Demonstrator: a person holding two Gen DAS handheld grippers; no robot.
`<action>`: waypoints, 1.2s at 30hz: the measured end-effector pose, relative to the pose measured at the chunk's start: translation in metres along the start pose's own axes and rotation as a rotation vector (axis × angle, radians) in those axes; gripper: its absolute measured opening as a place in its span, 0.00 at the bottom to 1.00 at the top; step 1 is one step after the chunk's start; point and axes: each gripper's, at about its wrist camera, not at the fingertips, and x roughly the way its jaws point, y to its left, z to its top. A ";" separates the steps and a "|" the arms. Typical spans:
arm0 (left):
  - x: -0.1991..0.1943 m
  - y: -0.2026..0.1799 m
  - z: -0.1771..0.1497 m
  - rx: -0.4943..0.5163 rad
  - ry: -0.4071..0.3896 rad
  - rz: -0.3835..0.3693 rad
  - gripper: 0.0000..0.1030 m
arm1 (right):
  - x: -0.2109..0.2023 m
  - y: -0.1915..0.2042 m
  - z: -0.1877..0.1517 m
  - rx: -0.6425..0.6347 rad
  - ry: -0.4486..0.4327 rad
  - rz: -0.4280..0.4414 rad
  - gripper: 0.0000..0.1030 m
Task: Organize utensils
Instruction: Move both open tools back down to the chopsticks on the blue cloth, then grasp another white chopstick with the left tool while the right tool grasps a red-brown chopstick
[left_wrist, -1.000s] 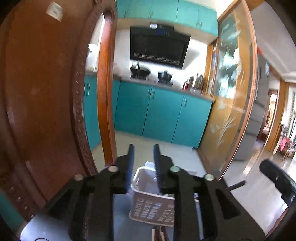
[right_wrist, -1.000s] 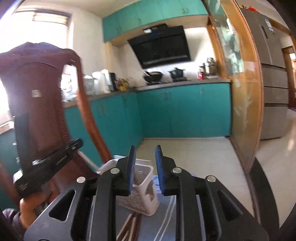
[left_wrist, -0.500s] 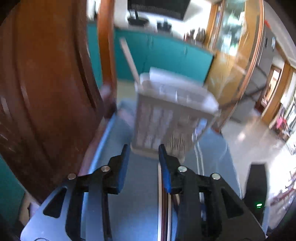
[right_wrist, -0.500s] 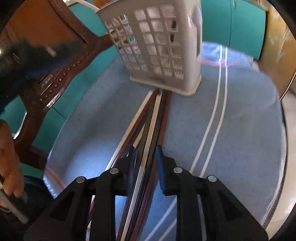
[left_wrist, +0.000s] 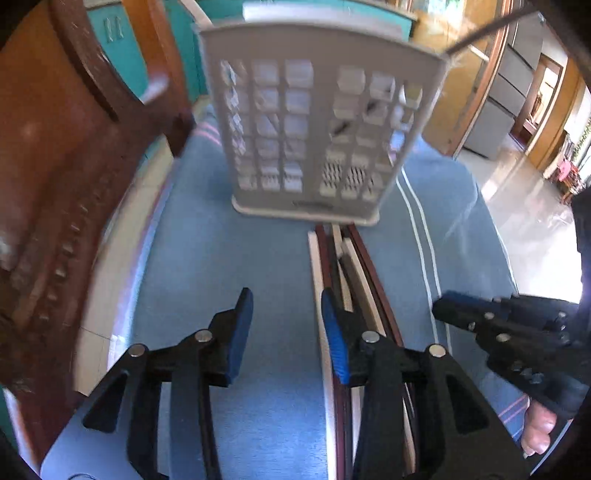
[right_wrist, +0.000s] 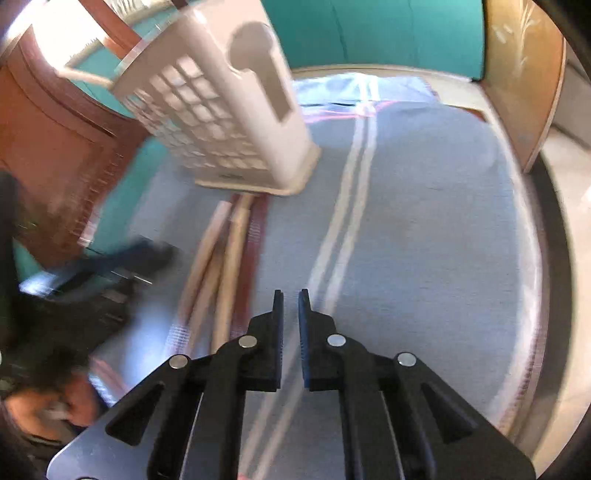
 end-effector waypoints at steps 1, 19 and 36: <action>0.006 -0.002 -0.002 -0.001 0.025 -0.015 0.38 | -0.002 0.001 -0.001 -0.007 -0.012 -0.009 0.10; 0.012 -0.003 -0.024 0.037 0.140 -0.140 0.14 | 0.040 0.048 0.020 -0.110 0.008 -0.067 0.27; -0.003 0.020 -0.029 0.012 0.092 -0.158 0.13 | 0.015 0.035 0.009 -0.226 0.081 -0.209 0.10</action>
